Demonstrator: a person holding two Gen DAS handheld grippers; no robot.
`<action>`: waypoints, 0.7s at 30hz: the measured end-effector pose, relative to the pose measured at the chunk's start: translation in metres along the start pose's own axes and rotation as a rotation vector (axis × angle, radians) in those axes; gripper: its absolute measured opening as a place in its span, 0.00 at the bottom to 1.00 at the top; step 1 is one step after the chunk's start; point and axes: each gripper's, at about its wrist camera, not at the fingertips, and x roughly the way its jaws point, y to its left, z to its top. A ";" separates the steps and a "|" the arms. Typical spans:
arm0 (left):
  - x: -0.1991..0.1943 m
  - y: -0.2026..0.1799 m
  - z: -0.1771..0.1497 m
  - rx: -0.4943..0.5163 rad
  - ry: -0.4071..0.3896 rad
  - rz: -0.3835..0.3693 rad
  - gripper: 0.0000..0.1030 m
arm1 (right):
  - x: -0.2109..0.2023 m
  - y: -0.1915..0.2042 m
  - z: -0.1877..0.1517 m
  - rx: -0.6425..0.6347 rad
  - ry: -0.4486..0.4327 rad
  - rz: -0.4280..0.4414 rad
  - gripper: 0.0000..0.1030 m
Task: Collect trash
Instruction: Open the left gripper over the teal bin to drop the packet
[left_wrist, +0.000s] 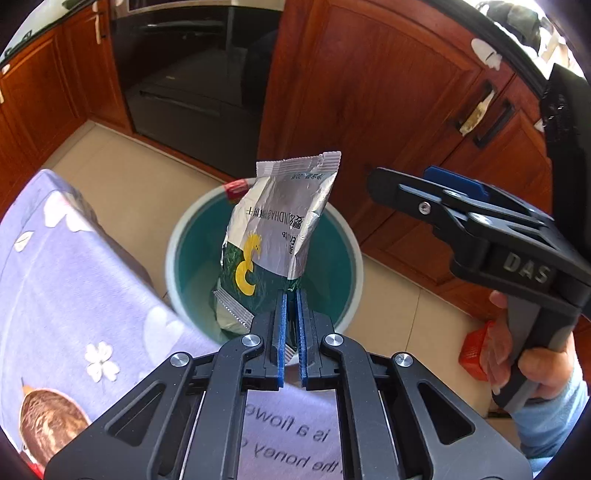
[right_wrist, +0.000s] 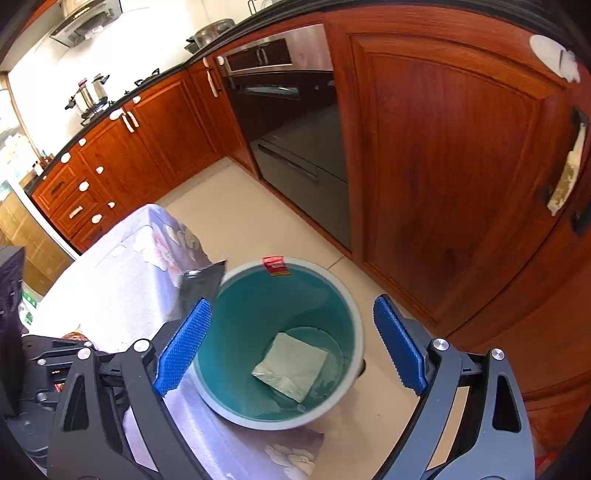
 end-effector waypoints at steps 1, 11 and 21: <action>0.006 -0.001 0.001 0.002 0.008 -0.004 0.06 | 0.001 -0.002 0.000 0.004 0.004 -0.005 0.84; 0.023 0.001 0.003 -0.028 0.025 0.022 0.61 | 0.013 -0.012 0.002 0.029 0.051 -0.031 0.87; -0.006 0.002 0.000 -0.052 -0.003 0.064 0.79 | 0.009 -0.001 -0.003 0.009 0.066 -0.019 0.91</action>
